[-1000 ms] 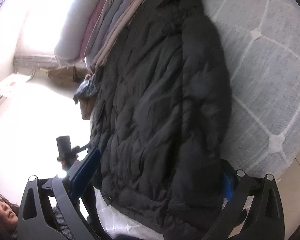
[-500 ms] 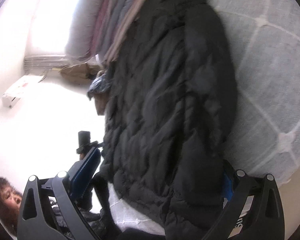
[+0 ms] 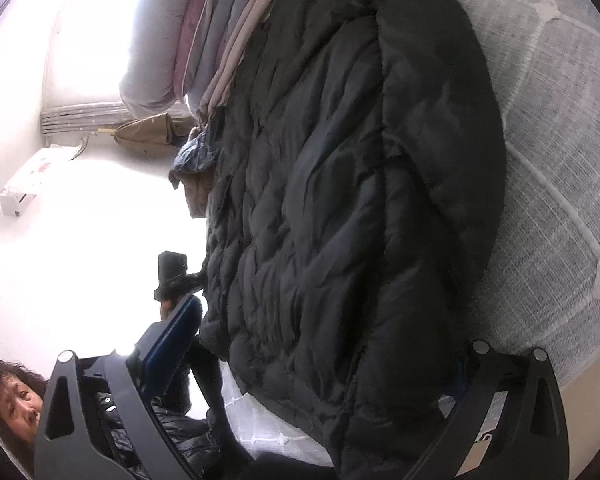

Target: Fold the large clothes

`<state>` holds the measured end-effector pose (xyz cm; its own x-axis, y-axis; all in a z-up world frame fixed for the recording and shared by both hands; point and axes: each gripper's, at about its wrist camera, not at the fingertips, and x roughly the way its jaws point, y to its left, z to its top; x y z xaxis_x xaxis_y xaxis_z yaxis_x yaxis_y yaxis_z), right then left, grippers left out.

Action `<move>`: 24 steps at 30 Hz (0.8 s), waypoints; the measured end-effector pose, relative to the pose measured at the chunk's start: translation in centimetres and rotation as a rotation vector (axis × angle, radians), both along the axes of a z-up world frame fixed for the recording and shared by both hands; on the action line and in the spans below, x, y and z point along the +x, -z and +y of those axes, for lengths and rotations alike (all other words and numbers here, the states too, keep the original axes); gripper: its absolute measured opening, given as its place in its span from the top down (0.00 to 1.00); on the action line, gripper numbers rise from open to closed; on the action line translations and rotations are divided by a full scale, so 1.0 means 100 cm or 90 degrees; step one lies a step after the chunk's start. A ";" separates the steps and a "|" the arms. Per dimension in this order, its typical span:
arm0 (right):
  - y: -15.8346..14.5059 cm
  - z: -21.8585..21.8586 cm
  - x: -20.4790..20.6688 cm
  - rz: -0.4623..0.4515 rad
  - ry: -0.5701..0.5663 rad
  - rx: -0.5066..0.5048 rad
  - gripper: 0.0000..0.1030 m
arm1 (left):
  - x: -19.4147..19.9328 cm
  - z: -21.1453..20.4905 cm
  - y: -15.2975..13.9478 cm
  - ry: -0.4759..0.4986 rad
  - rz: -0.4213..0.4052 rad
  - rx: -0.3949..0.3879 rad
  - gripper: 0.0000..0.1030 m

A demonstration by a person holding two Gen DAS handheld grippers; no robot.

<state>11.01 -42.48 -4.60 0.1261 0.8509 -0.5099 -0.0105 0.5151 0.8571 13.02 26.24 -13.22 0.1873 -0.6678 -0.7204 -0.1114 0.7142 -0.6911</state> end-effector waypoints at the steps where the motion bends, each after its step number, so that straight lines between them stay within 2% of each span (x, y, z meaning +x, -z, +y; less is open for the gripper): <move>1: -0.002 0.001 -0.003 -0.007 0.011 -0.031 0.19 | 0.000 -0.001 -0.002 0.004 -0.007 0.006 0.87; 2: -0.001 -0.003 -0.007 -0.006 0.029 -0.057 0.45 | -0.001 -0.005 -0.003 0.007 -0.012 0.014 0.88; 3: 0.001 -0.003 -0.013 0.000 0.046 -0.059 0.75 | -0.001 -0.007 -0.006 0.009 -0.018 0.025 0.90; 7: -0.004 -0.001 -0.028 -0.015 0.095 -0.062 0.82 | -0.002 -0.014 -0.021 0.022 -0.046 0.064 0.92; 9: -0.016 0.004 -0.034 -0.037 0.115 -0.053 0.85 | -0.004 -0.020 -0.033 0.023 -0.066 0.080 0.93; 12: -0.046 0.013 -0.041 -0.081 0.126 -0.020 0.85 | -0.006 -0.028 -0.066 0.022 -0.112 0.086 0.93; 19: -0.113 0.049 -0.074 -0.146 0.075 0.025 0.85 | -0.027 -0.017 -0.139 0.036 -0.188 0.080 0.94; 24: -0.122 0.069 -0.122 -0.135 0.038 0.026 0.85 | -0.067 -0.007 -0.153 0.047 -0.170 0.096 0.94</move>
<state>-1.22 -35.59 7.64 0.2767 0.8581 -0.4326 -0.1632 0.4856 0.8588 6.31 25.55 2.04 0.3384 -0.5760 -0.7441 0.1166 0.8103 -0.5743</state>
